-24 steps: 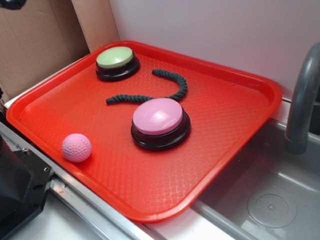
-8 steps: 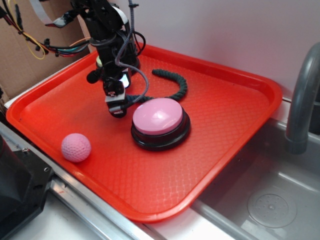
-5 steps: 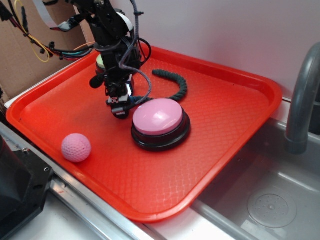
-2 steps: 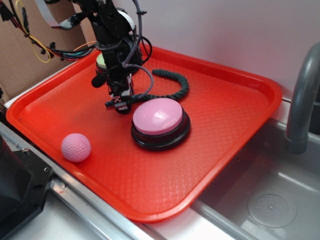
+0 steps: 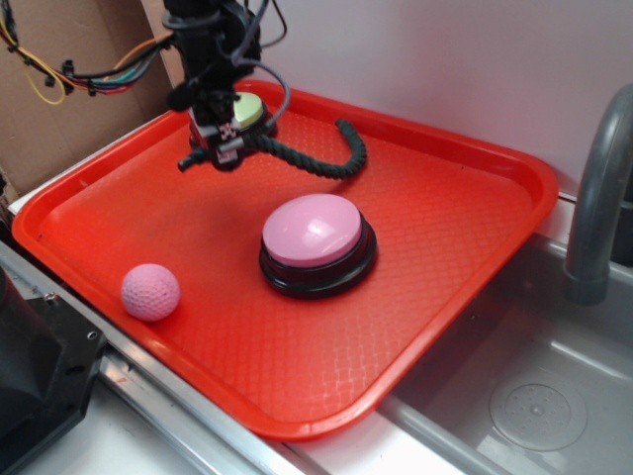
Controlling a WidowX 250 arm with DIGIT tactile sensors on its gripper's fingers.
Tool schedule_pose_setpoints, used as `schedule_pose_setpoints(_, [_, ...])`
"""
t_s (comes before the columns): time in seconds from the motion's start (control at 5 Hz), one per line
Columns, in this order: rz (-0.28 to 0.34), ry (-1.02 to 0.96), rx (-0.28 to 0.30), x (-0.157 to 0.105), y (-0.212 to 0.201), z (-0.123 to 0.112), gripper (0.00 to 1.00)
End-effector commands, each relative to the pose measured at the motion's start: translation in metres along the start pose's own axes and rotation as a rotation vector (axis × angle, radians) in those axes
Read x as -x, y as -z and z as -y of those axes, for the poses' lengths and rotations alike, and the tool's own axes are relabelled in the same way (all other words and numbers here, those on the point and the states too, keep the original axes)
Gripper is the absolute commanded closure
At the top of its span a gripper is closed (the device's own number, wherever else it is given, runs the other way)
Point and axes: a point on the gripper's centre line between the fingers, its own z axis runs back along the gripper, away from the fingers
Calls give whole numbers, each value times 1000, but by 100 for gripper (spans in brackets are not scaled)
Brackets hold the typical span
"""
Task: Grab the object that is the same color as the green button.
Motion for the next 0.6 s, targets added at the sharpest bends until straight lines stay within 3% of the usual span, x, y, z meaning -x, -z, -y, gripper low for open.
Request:
schedule_pose_setpoints(0.0, [73, -313, -28, 20, -87, 2, 100])
schedule_pose_setpoints(0.2, [53, -382, -34, 32, -95, -1, 100])
schedule_pose_setpoints(0.4, [67, -510, 26, 43, -95, -4, 100])
